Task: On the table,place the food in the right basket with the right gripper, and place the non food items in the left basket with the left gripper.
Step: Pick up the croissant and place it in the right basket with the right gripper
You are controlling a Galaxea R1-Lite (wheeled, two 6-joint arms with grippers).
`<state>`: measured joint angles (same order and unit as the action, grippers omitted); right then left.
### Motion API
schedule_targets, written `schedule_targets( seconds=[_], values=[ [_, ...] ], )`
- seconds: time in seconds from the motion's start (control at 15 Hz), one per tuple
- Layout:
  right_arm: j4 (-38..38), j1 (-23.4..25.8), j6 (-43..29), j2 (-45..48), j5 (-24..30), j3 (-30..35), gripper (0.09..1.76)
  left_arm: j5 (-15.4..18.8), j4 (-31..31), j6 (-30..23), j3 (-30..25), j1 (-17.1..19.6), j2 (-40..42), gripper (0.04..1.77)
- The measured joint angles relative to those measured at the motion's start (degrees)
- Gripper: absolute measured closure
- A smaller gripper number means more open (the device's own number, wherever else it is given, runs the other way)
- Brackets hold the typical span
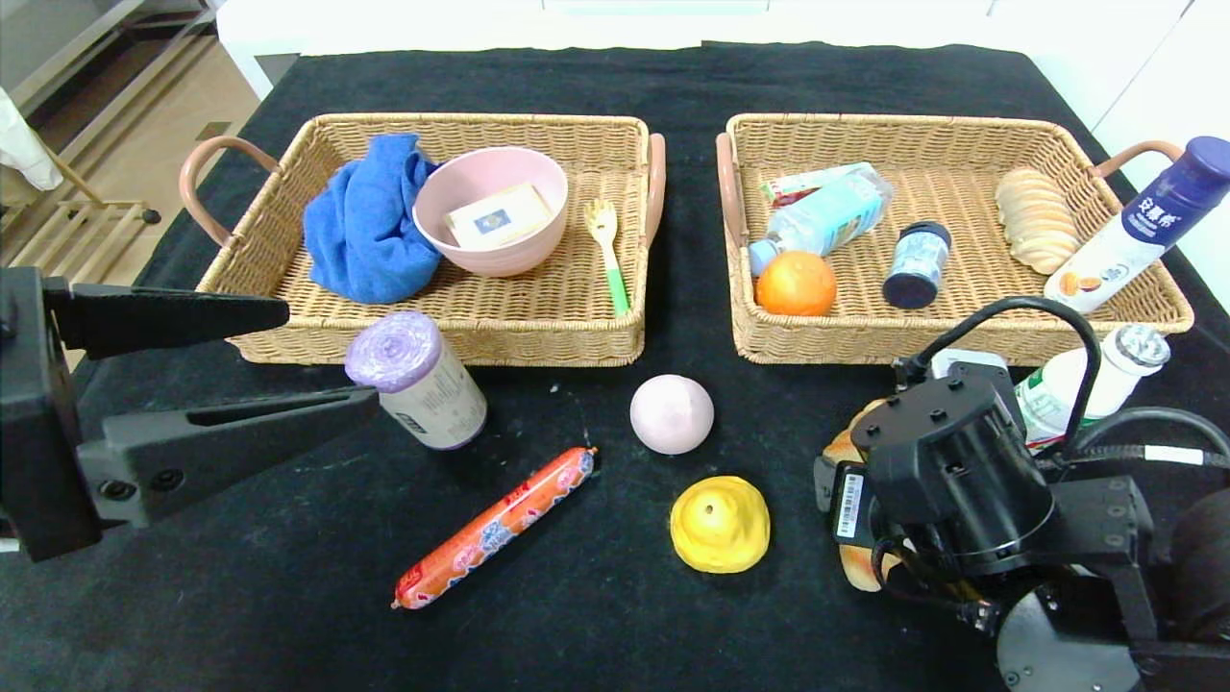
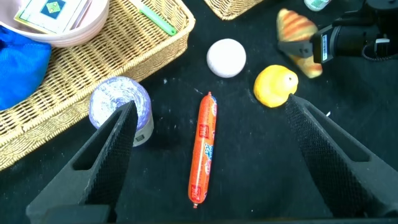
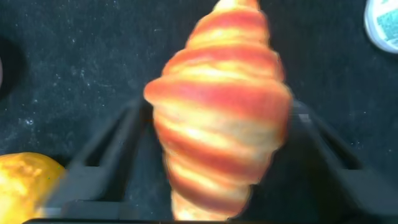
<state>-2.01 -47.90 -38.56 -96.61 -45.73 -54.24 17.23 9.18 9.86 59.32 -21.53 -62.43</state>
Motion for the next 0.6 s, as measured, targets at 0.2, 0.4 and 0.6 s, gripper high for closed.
schedule_targets(
  seconds=[0.2,0.4,0.6],
  values=[
    [0.01,-0.15,0.0,0.0,0.02,0.24,0.75,-0.02,0.0,0.02,0.0,0.0,0.0,0.09],
    [0.01,-0.22,0.02,0.0,0.06,0.27,0.97,0.0,0.0,0.0,0.0,0.04,0.05,0.09],
    [0.01,-0.23,0.04,0.0,0.06,0.27,1.03,0.0,-0.09,0.0,0.0,0.01,0.06,0.09]
  ],
)
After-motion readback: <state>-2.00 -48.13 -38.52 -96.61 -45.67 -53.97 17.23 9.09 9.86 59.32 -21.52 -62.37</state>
